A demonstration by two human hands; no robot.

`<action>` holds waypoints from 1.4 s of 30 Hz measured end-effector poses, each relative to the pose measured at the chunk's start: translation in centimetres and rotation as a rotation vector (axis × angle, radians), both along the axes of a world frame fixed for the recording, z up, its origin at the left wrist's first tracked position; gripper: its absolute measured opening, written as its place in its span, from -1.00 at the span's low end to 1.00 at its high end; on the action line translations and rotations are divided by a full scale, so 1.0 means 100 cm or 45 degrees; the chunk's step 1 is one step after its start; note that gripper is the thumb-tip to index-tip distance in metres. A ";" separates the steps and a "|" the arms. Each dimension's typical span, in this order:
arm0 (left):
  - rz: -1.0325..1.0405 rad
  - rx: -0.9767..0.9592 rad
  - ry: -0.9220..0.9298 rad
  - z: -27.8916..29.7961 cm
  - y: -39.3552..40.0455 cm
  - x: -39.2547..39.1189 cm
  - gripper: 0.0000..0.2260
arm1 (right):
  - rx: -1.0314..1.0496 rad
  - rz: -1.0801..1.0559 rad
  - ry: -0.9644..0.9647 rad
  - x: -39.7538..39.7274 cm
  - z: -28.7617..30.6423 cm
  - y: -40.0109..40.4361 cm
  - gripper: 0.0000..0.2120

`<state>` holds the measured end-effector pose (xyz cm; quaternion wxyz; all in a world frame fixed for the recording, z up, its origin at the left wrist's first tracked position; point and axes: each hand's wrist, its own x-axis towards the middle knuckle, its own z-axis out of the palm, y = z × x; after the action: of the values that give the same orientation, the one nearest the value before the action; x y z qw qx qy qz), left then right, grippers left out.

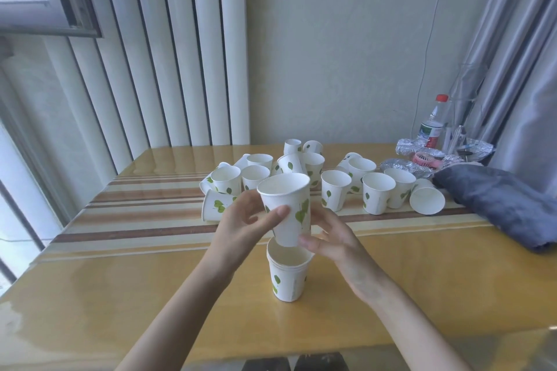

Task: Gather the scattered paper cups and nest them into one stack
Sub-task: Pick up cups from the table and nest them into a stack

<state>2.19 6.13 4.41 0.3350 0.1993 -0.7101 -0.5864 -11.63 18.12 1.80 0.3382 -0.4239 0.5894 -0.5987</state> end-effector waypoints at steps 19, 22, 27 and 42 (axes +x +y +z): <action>-0.044 -0.038 -0.321 -0.049 -0.010 0.019 -0.44 | 0.110 -0.237 -0.046 -0.033 -0.031 0.020 -0.60; 0.113 -0.055 -0.305 -0.042 -0.041 -0.002 -0.59 | 0.172 -0.425 0.075 -0.061 -0.031 0.001 -0.69; 0.079 -0.565 -0.574 -0.053 -0.079 -0.068 -0.47 | 0.272 -0.718 0.312 -0.107 -0.035 -0.052 -0.48; 0.179 -1.333 -0.930 -0.086 -0.099 -0.132 -0.37 | 0.203 -0.894 0.302 -0.128 -0.044 -0.111 -0.36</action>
<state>-11.03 -3.79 -4.22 0.1623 0.2423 -0.9560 -0.0331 -24.43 7.04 -2.57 0.0738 -0.2347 0.7787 -0.5771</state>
